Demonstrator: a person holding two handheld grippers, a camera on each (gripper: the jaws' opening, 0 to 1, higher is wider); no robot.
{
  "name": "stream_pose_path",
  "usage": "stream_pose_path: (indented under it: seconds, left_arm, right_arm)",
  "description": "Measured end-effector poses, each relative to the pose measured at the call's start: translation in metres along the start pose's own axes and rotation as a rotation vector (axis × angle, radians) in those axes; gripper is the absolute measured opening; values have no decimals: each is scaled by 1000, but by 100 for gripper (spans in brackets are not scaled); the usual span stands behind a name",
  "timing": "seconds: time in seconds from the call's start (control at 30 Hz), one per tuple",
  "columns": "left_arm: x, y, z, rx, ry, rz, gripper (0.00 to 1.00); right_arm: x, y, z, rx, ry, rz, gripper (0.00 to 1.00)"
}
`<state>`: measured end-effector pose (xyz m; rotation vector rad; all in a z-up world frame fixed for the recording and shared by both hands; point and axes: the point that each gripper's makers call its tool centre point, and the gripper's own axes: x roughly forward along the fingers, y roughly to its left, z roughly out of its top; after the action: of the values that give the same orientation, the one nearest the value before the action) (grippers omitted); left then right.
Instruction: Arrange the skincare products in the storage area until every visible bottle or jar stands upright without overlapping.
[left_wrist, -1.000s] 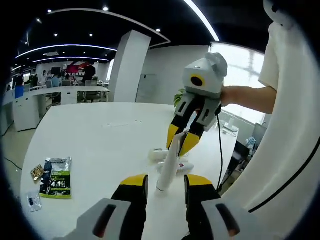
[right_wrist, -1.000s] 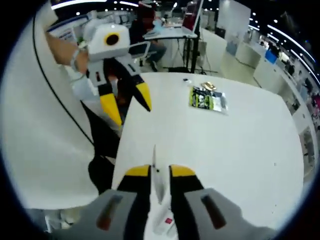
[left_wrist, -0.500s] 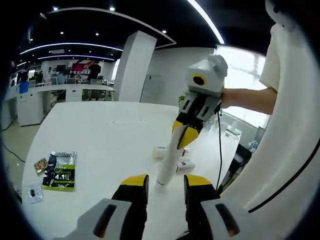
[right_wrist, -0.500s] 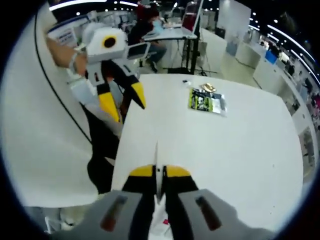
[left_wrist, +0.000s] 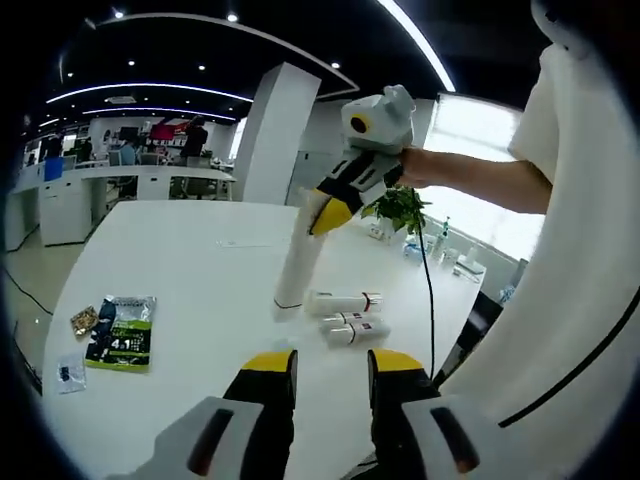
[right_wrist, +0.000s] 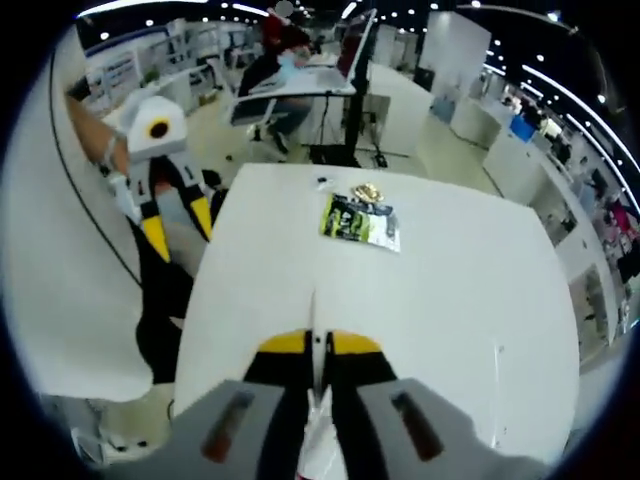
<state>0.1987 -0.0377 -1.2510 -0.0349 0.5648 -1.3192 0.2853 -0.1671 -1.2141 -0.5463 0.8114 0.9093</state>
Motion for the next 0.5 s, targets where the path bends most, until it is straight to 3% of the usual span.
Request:
stream_pose_path:
  seconds: [0.27,0.5]
  left_arm:
    - [0,9,0,-17,2,44,28]
    - [1,21,-8,-56,36,114,28]
  right_arm:
    - [4,-33,-6,-19,41,-14,4]
    - [8,-58,-8,29,43,-13,4]
